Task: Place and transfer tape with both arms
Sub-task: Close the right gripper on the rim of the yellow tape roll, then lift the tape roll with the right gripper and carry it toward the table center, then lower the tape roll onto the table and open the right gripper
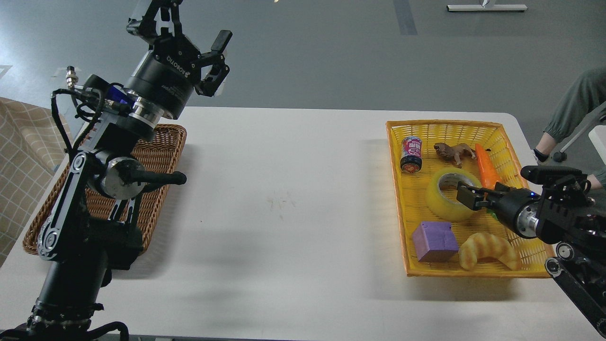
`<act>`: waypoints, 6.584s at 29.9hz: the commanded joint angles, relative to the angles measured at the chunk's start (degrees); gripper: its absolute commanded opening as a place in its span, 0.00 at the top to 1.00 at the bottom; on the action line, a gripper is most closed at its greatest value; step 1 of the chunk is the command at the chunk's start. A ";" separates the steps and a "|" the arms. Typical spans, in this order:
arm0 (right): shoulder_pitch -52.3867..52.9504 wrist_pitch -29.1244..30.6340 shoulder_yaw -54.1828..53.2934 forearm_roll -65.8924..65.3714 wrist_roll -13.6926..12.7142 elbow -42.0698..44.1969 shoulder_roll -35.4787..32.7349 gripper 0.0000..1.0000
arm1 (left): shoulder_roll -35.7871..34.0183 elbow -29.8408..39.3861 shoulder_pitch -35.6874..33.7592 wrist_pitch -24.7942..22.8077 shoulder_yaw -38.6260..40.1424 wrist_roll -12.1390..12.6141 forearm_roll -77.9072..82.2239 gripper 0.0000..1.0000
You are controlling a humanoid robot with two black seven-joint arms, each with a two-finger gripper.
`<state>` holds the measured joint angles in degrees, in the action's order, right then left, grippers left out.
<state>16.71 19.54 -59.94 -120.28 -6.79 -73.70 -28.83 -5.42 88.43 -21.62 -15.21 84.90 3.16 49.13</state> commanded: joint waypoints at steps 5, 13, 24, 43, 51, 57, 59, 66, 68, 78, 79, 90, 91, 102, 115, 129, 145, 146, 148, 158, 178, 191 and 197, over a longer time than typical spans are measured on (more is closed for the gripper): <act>0.34 -1.61 -0.09 -0.21 0.02 1.97 0.80 0.11 | 0.50 -0.01 0.00 0.27 0.09 0.00 -0.08 0.02; 0.60 -2.14 0.18 -0.30 0.02 4.08 2.47 0.07 | 0.59 -0.10 -0.08 0.27 0.00 0.00 -0.17 0.02; 2.98 -2.23 0.79 -2.50 0.02 6.54 3.61 0.10 | 0.59 -0.10 0.00 0.18 -0.09 0.00 -0.17 0.02; 3.42 -3.11 2.37 -2.85 1.16 8.13 3.79 0.41 | 0.85 -0.01 -0.26 -0.26 -0.09 0.00 -0.08 0.02; 3.33 -3.55 2.37 -2.94 2.92 8.13 3.52 0.56 | 0.50 -0.01 -0.26 -0.17 0.00 -0.09 -0.08 0.02; 2.98 -3.72 2.37 -2.94 4.33 7.95 3.17 0.57 | 0.50 -0.01 -0.26 -0.09 -0.09 0.00 -0.08 0.02; 2.98 -3.72 2.37 -2.94 4.42 7.78 3.00 0.58 | 0.41 -0.01 -0.17 -0.09 -0.09 0.00 -0.08 0.02; 2.54 -3.64 2.46 -2.94 4.42 7.60 2.64 0.66 | 0.06 -0.01 -0.17 0.09 -0.09 0.00 -0.08 0.02; 2.36 -3.64 2.46 -2.94 4.42 7.60 2.64 0.67 | -0.03 -0.01 -0.17 0.09 0.00 0.00 -0.08 0.02; 2.36 -3.37 2.37 -2.85 4.24 7.60 0.62 0.88 | 0.15 -0.01 -0.26 0.36 0.00 0.00 -0.08 0.02; 2.36 -3.37 2.37 -2.76 4.33 7.51 0.62 0.89 | 0.15 -0.01 -0.26 0.35 0.00 0.00 -0.08 0.02; 2.71 -3.46 0.62 -1.97 4.24 6.46 0.62 0.93 | 0.15 -0.01 -0.26 0.35 0.00 0.00 -0.08 0.02; 2.80 -3.81 0.09 -1.97 4.24 6.20 0.62 0.94 | 0.15 -0.01 -0.26 0.35 0.00 0.00 -0.08 0.02; 8.06 -3.46 -0.27 -1.88 3.80 -1.62 0.62 0.94 | 0.50 -0.01 -0.26 0.35 -0.09 0.09 -0.08 0.02; 26.44 2.16 12.13 -1.71 3.89 3.73 10.63 0.93 | 0.06 0.34 -0.26 0.44 0.09 0.09 0.00 0.02; 29.61 1.99 17.67 -1.97 3.63 14.54 28.57 0.94 | -0.64 0.61 0.09 0.27 0.09 0.09 -0.08 0.02; 24.07 1.29 20.48 -1.88 2.66 14.81 28.83 0.94 | -2.14 0.78 0.79 0.27 0.35 0.00 -0.08 0.02; 23.90 1.29 20.48 -1.88 2.66 14.81 28.83 0.94 | -1.96 0.78 0.79 0.27 0.35 0.00 -0.08 0.02; 23.63 1.29 20.48 -1.88 2.66 14.81 28.83 0.94 | -2.14 0.78 0.88 0.27 0.52 0.00 -0.17 0.02; 21.79 0.32 20.22 -1.62 2.48 14.55 28.83 0.93 | -2.14 0.87 1.06 0.27 0.79 -0.09 -0.08 0.02; 19.24 -2.58 15.56 2.60 2.48 15.25 28.83 0.69 | -1.61 0.87 2.03 0.27 0.88 -0.17 -0.17 0.02; 19.06 -6.70 15.21 6.11 2.48 15.16 28.83 0.51 | -1.61 0.87 2.11 0.00 0.88 -0.17 -0.17 0.02; 19.59 -10.84 13.37 8.05 2.48 14.20 28.83 0.30 | -1.61 0.78 2.11 0.09 0.88 -0.17 -0.52 0.02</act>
<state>35.94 10.49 -45.37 -112.85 -4.30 -58.83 0.00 -6.99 89.30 -19.51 -15.20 85.78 2.99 48.71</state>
